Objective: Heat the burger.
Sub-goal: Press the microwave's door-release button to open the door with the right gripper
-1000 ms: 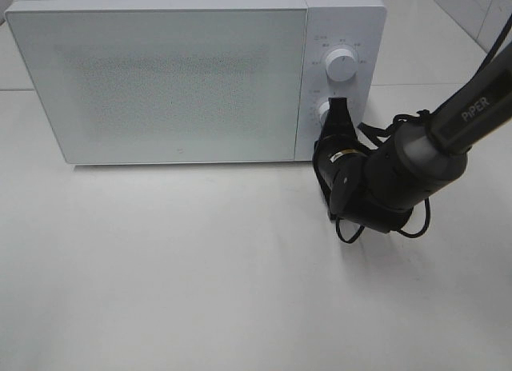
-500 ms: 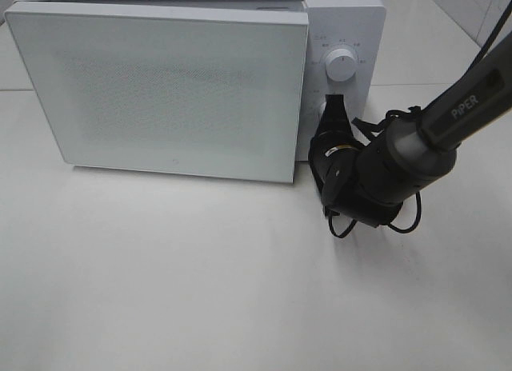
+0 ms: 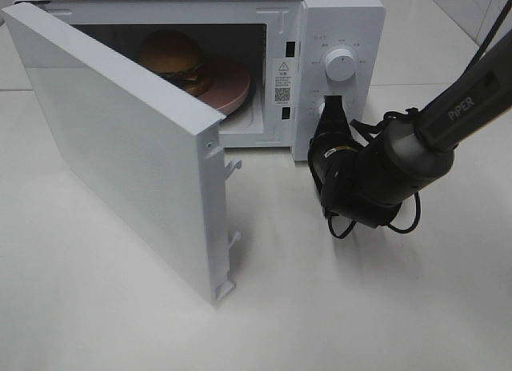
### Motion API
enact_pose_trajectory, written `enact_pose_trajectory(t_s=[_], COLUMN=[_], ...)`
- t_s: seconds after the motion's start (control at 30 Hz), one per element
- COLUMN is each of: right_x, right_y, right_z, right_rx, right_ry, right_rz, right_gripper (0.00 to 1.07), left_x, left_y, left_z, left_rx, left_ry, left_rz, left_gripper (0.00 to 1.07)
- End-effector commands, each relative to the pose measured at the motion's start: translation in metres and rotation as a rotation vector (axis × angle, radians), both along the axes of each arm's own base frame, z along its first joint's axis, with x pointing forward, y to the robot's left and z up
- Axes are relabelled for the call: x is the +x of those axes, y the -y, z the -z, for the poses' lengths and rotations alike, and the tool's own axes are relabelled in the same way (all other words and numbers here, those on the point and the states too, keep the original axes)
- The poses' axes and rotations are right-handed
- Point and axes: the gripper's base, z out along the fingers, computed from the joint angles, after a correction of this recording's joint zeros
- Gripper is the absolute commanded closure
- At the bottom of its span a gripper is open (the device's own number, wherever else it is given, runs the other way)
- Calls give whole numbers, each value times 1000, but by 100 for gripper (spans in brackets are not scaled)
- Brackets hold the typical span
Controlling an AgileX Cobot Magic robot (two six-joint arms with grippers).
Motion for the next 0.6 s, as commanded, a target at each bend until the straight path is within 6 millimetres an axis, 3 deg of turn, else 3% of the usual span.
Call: enact_pose_trajectory(t_s=[0.03, 0.6], right_x=[34, -5], right_y=[6, 15], right_z=[-46, -34], right_rx=[-36, -22], right_ry=[304, 6], right_rz=[-4, -91], right_gripper=[107, 107], left_x=[-2, -2], left_y=[0, 0], left_z=[0, 0], left_rx=[-10, -11], left_ry=[22, 22], left_rz=[-4, -3], left_gripper=[16, 16])
